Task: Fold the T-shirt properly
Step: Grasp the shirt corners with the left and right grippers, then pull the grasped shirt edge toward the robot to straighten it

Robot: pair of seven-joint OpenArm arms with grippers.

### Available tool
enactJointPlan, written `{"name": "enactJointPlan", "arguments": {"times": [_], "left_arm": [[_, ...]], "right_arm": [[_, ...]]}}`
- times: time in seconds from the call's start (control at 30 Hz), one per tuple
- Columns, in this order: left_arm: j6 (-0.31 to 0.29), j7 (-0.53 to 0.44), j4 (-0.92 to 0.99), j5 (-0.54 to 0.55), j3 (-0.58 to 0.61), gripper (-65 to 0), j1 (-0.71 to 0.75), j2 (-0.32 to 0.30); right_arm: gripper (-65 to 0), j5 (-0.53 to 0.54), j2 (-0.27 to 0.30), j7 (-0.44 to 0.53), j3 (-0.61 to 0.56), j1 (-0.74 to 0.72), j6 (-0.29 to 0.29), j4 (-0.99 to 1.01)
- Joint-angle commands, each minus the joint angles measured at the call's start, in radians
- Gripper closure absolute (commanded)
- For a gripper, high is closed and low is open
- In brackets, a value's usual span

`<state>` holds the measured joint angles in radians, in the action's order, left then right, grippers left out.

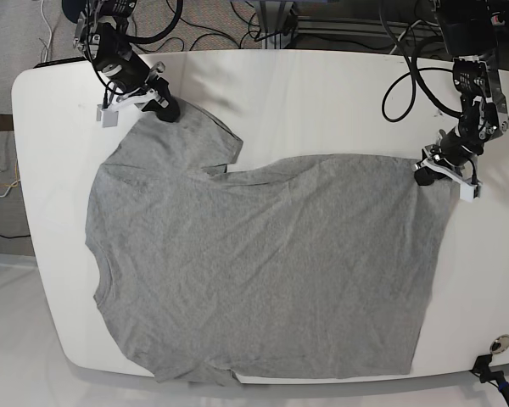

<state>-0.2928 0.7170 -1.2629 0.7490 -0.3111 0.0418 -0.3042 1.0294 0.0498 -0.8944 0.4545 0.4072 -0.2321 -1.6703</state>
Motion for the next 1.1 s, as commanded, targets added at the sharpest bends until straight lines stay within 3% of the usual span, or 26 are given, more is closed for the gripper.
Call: {"name": "enactJointPlan", "arguments": {"times": [0.0, 0.17, 0.4, 0.6, 0.77, 0.9, 1.07], "left_arm": [[-0.006, 0.002, -0.014, 0.004, -0.003, 0.0, -0.006, -0.016], [-0.007, 0.0, -0.022, 0.004, -0.001, 0.0, 0.051, -0.039], [-0.009, -0.001, -0.105, 0.004, -0.001, 0.0, 0.157, -0.066], [-0.01, 0.0, -0.159, 0.004, -0.001, 0.0, 0.281, -0.066], [-0.082, 0.002, -0.202, 0.004, -0.001, 0.0, 0.401, -0.063], [-0.09, -0.003, -0.205, 0.004, -0.001, 0.0, 0.502, -0.062], [-0.144, -0.006, -0.209, 0.004, -0.007, 0.0, 0.587, -0.062]], "right_arm": [[0.0, -0.09, 0.008, 0.008, 0.008, 0.002, -0.01, -0.101], [0.0, -0.229, 0.005, 0.008, 0.008, 0.046, -0.01, -0.282], [0.0, -0.238, 0.038, 0.011, 0.008, 0.143, -0.013, -0.33], [0.0, -0.24, 0.094, 0.106, 0.003, 0.276, -0.014, -0.336], [0.0, -0.24, 0.12, 0.151, 0.003, 0.39, -0.014, -0.344], [0.0, -0.243, 0.155, 0.197, 0.003, 0.465, -0.013, -0.344], [0.0, -0.255, 0.166, 0.24, 0.002, 0.522, -0.013, -0.344]]}}
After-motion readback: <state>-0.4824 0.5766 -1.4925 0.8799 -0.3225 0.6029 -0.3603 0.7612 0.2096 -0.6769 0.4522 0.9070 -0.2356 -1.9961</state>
